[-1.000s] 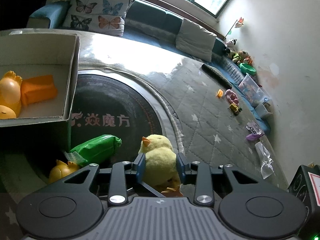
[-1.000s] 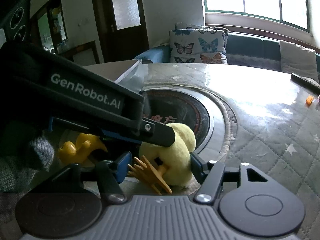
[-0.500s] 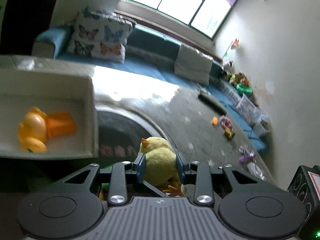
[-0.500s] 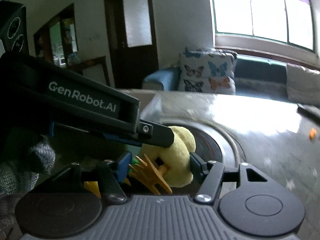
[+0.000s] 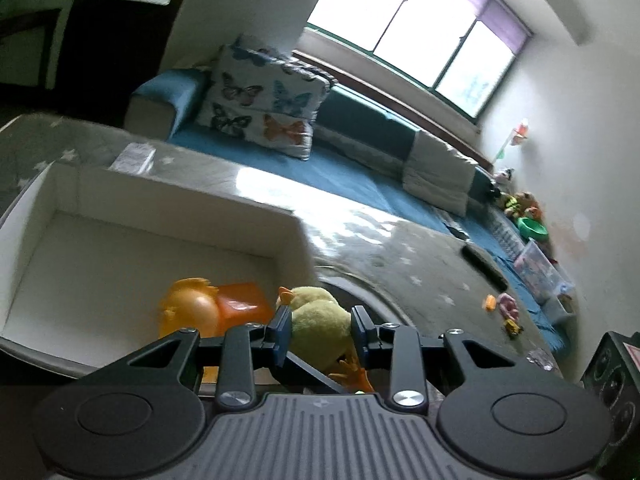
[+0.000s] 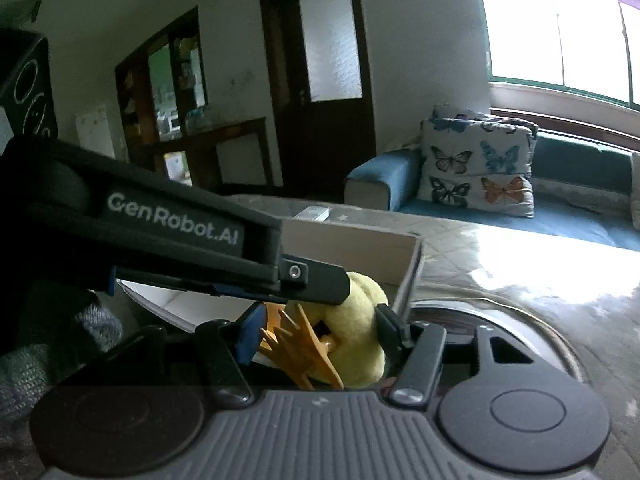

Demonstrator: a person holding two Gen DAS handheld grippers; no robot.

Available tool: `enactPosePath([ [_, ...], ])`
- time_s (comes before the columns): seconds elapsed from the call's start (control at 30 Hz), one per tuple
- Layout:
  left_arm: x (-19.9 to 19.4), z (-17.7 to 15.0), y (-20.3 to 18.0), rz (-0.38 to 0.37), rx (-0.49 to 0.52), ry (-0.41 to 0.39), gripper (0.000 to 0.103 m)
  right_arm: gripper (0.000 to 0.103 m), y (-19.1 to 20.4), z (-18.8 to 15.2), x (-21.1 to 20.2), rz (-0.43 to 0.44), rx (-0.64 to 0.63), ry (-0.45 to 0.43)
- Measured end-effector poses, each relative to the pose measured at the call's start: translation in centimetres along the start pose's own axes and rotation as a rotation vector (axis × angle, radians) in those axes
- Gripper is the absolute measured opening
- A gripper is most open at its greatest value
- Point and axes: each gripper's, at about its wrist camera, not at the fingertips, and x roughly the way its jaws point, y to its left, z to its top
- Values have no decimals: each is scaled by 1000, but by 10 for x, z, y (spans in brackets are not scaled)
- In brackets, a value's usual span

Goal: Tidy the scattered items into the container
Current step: 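Carry the fluffy chick into the white box and open the left gripper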

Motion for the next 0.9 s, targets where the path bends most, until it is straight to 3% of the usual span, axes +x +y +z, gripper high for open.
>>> enactPosePath([
  [0.4,7,5,37,22,-73,-5,33,60,27,-5,42,-28,-118,10],
  [0.77,-10,-4,34,32,-53,-22,33,60,26,-11,17,-43,-117,6],
  [0.9,-17,-6,31,33,-49,-33,33,60,26,-16,4,-2,-93,21],
])
